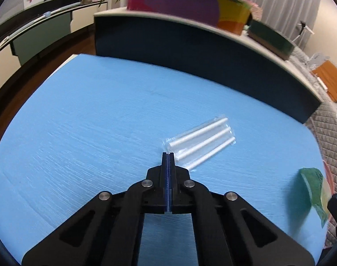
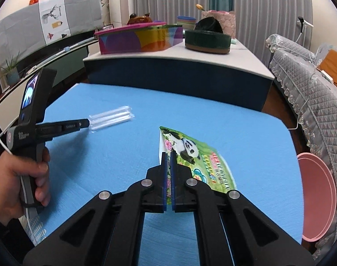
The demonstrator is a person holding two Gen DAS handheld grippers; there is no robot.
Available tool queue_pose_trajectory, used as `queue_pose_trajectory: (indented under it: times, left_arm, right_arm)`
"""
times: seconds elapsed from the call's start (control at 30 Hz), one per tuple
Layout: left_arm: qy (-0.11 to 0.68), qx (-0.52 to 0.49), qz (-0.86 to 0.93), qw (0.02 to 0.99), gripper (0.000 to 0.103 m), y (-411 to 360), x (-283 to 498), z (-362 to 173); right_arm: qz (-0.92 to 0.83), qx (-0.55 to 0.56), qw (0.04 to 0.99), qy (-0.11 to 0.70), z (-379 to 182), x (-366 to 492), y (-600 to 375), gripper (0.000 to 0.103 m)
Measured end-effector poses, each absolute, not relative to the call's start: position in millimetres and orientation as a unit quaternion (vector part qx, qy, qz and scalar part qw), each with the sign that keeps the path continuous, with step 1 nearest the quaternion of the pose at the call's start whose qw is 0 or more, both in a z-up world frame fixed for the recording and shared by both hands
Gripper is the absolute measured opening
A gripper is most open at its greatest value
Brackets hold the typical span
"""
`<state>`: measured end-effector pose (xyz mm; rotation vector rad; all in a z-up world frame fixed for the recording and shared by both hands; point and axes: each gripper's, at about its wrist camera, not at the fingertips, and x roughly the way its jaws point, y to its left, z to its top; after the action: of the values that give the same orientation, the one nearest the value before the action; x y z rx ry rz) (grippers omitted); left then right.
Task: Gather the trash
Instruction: 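Grasp the wrapped white straws with the left tool while the right tool grasps the green panda packet, then lift the straws and packet and carry both tools over the pink bucket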
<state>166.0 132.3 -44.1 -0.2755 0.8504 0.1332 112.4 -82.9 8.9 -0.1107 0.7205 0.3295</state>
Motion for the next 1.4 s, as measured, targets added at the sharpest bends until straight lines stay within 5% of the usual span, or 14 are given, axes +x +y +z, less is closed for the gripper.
queue_pose_trajectory:
  times: [0.3, 0.4, 0.57, 0.83, 0.97, 1.07, 1.4]
  left_arm:
    - [0.387, -0.132, 0.053, 0.911, 0.003, 122, 160, -26]
    - [0.396, -0.136, 0.058, 0.906, 0.041, 128, 169, -35]
    - [0.403, -0.125, 0.068, 0.904, 0.054, 137, 186, -43]
    - [0.427, -0.108, 0.034, 0.897, 0.054, 127, 208, -58]
    - [0.431, -0.085, 0.011, 0.898, 0.019, 110, 205, -58]
    - [0.425, -0.079, 0.001, 0.902, 0.005, 102, 198, -54]
    - [0.384, -0.061, -0.016, 0.921, 0.005, 72, 169, -17]
  right_arm:
    - [0.145, -0.037, 0.933, 0.327, 36, 102, -106, 0.001]
    - [0.14, -0.034, 0.935, 0.323, 40, 98, -114, 0.001]
    - [0.135, -0.029, 0.937, 0.32, 44, 94, -128, 0.0]
    - [0.13, -0.017, 0.938, 0.321, 47, 98, -142, 0.0]
    - [0.131, -0.011, 0.938, 0.32, 50, 99, -144, 0.0]
    - [0.13, -0.009, 0.94, 0.315, 56, 97, -147, 0.0]
    - [0.114, 0.007, 0.949, 0.293, 77, 87, -172, 0.0]
